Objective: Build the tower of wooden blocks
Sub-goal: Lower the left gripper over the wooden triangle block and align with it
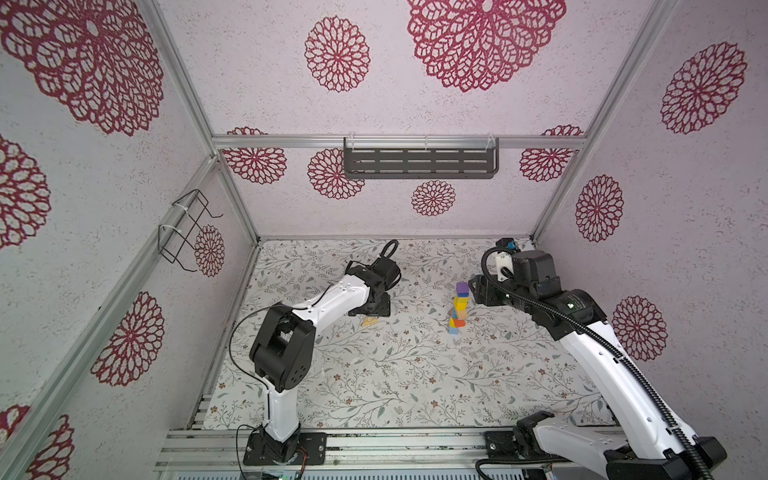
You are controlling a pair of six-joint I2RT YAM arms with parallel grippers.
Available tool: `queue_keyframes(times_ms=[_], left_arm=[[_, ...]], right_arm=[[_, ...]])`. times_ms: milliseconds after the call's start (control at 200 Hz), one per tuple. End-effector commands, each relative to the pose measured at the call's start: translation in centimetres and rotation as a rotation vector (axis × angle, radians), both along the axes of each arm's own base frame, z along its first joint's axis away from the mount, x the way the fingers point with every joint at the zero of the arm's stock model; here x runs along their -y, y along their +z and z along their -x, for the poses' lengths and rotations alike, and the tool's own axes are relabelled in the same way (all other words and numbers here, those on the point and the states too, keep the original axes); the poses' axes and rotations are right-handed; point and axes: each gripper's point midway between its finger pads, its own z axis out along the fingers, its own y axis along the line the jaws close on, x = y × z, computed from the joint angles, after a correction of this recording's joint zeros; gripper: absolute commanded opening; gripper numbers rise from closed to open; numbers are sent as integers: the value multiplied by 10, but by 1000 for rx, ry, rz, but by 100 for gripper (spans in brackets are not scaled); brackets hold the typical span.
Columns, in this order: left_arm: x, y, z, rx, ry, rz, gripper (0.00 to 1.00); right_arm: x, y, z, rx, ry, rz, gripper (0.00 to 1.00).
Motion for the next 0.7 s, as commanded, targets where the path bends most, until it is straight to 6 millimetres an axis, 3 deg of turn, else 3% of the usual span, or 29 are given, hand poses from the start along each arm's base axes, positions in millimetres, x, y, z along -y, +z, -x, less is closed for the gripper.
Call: queue_keyframes(times_ms=[0,130,440,695], left_arm=[[3,-1,8,12,53,89,48],[1,-7,17,23,62,124,35],[-10,-38,18,-28,18,17,42],[-14,-69,16,-79,59,-13,35]], right_arm=[[-2,14,-1,32,5,-28,72],[-4,12,-1,27,10,-32,72],[-7,8,-2,12,20,-42,72],[-8,7,-1,8,24,-41,72]])
